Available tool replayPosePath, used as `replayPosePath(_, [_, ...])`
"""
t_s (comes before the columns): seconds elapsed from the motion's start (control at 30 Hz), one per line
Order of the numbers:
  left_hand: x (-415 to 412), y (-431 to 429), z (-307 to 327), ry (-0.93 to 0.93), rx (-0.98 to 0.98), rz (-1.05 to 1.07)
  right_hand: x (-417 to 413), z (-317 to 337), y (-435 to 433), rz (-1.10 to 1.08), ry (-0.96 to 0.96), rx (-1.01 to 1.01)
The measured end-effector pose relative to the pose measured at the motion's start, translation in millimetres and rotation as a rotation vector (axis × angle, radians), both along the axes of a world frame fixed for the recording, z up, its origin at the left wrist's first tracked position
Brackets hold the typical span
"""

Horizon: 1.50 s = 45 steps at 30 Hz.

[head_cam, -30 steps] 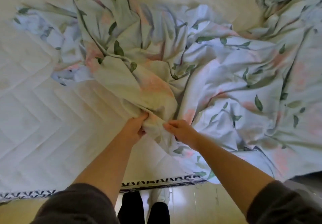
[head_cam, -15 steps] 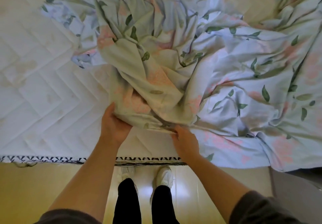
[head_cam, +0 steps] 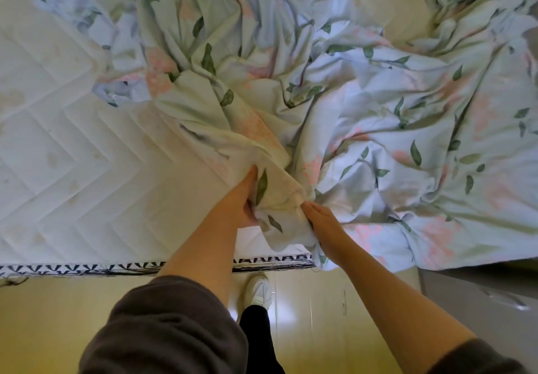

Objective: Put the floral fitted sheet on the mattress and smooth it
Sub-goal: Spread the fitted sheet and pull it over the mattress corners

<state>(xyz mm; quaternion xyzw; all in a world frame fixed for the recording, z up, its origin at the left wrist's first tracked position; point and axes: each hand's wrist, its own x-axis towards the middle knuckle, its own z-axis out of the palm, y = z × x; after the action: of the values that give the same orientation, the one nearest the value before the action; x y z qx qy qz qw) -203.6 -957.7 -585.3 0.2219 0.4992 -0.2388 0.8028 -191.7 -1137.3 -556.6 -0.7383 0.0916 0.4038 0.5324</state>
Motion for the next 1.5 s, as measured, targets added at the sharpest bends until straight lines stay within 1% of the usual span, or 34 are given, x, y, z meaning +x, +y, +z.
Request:
replayPosePath(0.03, [-2, -1, -3, -0.009, 0.062, 0.082, 2, 1, -1, -0.032, -0.005, -0.014])
replayPosePath(0.07, [-5, 1, -6, 0.008, 0.173, 0.136, 4, 1, -2, -0.061, -0.018, -0.043])
replayPosePath(0.13, [-18, 13, -11, 0.104, 0.427, 0.164, 8, -4, -3, -0.07, -0.093, -0.137])
replayPosePath(0.2, [-41, 36, -13, 0.164, 0.596, 0.198, 5, -9, 2, 0.029, -0.207, -0.251])
replayPosePath(0.23, [-56, 48, -15, 0.173, 0.634, 0.238, 2, -12, 4, 0.108, -0.248, -0.302])
replayPosePath(0.3, [-92, 70, -17, 0.207, 0.689, 0.302, -8, -20, 12, 0.3, -0.251, -0.355])
replayPosePath(0.37, [-125, 89, -21, 0.212, 0.627, 0.422, -25, -28, 25, 0.504, -0.235, -0.382])
replayPosePath(0.4, [-137, 95, -23, 0.202, 0.566, 0.507, -34, -34, 31, 0.581, -0.27, -0.412])
replayPosePath(0.43, [-147, 101, -24, 0.198, 0.517, 0.572, -45, -38, 39, 0.615, -0.341, -0.455])
replayPosePath(0.47, [-151, 105, -26, 0.192, 0.49, 0.594, -55, -41, 45, 0.597, -0.437, -0.49])
replayPosePath(0.53, [-152, 108, -23, 0.175, 0.473, 0.548, -73, -42, 57, 0.573, -0.58, -0.478])
replayPosePath(0.57, [-149, 108, -20, 0.161, 0.46, 0.534, -82, -40, 62, 0.628, -0.616, -0.433])
replayPosePath(0.6, [-149, 111, -16, 0.138, 0.424, 0.545, -93, -41, 70, 0.731, -0.642, -0.4])
replayPosePath(0.67, [-147, 110, -9, 0.082, 0.392, 0.541, -110, -41, 83, 0.946, -0.722, -0.438])
replayPosePath(0.7, [-148, 110, -8, 0.056, 0.421, 0.501, -116, -43, 90, 0.971, -0.76, -0.483])
replayPosePath(0.73, [-148, 112, -6, 0.028, 0.463, 0.457, -117, -44, 98, 0.918, -0.797, -0.512])
replayPosePath(0.8, [-148, 113, -3, -0.051, 0.581, 0.355, -113, -44, 111, 0.726, -0.781, -0.49])
replayPosePath(0.87, [-152, 117, 1, -0.147, 0.786, 0.2, -103, -42, 120, 0.54, -0.623, -0.373])
replayPosePath(0.93, [-155, 123, 1, -0.27, 0.971, 0.057, -93, -39, 120, 0.437, -0.462, -0.27])
replayPosePath(0.97, [-155, 126, 1, -0.348, 1.044, -0.055, -89, -36, 117, 0.405, -0.418, -0.243])
replayPosePath(1.0, [-153, 130, 1, -0.43, 1.11, -0.22, -84, -30, 111, 0.361, -0.389, -0.23])
replayPosePath(1.07, [-144, 136, 4, -0.586, 1.298, -0.744, -75, -17, 96, 0.239, -0.354, -0.198])
replayPosePath(1.1, [-133, 139, 6, -0.625, 1.435, -0.975, -72, -10, 86, 0.176, -0.338, -0.174])
replayPosePath(1.13, [-121, 141, 8, -0.644, 1.617, -1.108, -71, -5, 78, 0.143, -0.315, -0.163])
replayPosePath(1.17, [-101, 143, 16, -0.675, 1.781, -1.149, -71, 1, 67, 0.127, -0.312, -0.169])
replayPosePath(1.2, [-84, 144, 25, -0.69, 1.877, -1.148, -73, 5, 59, 0.157, -0.312, -0.197])
replayPosePath(1.23, [-65, 143, 35, -0.725, 1.922, -1.128, -76, 9, 52, 0.215, -0.312, -0.25])
replayPosePath(1.27, [-50, 138, 44, -0.786, 1.904, -1.122, -79, 13, 47, 0.281, -0.304, -0.323])
replayPosePath(1.3, [-37, 133, 54, -0.853, 1.817, -1.127, -82, 17, 44, 0.336, -0.299, -0.397])
replayPosePath(1.33, [-28, 129, 65, -0.909, 1.686, -1.126, -84, 21, 42, 0.377, -0.311, -0.469])
replayPosePath(1.4, [-22, 127, 80, -0.866, 1.458, -1.127, -86, 32, 42, 0.399, -0.364, -0.571])
replayPosePath(1.43, [-27, 130, 93, -0.852, 1.431, -1.171, -88, 43, 42, 0.38, -0.385, -0.598])
replayPosePath(1.47, [-36, 134, 99, -0.85, 1.452, -1.243, -88, 48, 43, 0.39, -0.406, -0.623])
replayPosePath(1.5, [-50, 137, 107, -0.895, 1.478, -1.361, -89, 55, 44, 0.407, -0.42, -0.643])
